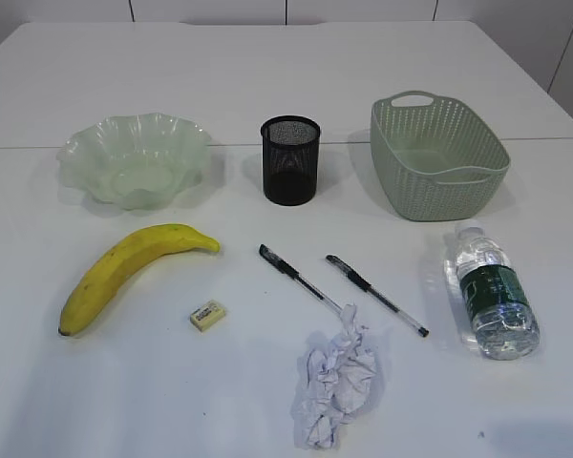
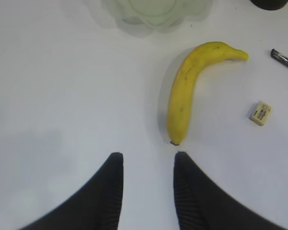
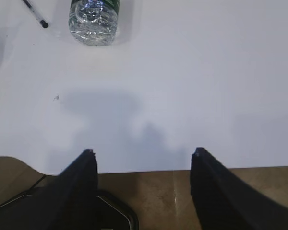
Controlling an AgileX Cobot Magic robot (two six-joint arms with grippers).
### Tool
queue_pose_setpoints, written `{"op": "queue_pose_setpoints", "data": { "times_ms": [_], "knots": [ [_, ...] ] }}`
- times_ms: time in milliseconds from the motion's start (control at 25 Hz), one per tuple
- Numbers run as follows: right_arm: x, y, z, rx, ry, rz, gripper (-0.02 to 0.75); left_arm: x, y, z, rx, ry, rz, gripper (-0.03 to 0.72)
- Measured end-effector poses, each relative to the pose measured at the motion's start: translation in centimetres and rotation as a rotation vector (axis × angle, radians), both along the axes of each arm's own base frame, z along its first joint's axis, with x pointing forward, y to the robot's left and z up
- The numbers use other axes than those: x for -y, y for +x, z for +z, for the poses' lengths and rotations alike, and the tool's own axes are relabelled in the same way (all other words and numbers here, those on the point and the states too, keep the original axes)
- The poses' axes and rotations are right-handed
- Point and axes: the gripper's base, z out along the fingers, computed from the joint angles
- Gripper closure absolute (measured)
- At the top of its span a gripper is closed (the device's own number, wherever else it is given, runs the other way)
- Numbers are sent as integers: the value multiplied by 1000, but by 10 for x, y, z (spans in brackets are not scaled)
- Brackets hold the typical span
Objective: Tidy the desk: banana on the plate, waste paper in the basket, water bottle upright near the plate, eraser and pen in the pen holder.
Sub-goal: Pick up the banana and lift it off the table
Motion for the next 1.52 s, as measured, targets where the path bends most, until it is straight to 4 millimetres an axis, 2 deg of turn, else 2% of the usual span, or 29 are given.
{"op": "queue_pose_setpoints", "data": {
  "times_ms": [320,720,960,1240,1400,1520],
  "knots": [
    [1,0,0,0,-7,-9,272,3,22,-7,-59,19,-41,443],
    [1,0,0,6,-6,-11,272,9,43,-27,-126,6,-99,335],
    [1,1,1,13,-6,-11,272,14,71,-43,-231,-15,-113,298],
    [1,1,1,17,-6,-10,272,17,107,-22,-180,-17,-119,289],
    [1,1,1,17,-6,-10,272,20,113,-14,-142,-65,-111,288],
    [1,1,1,17,-6,-11,272,24,116,-16,-138,-72,-132,276]
  ]
}}
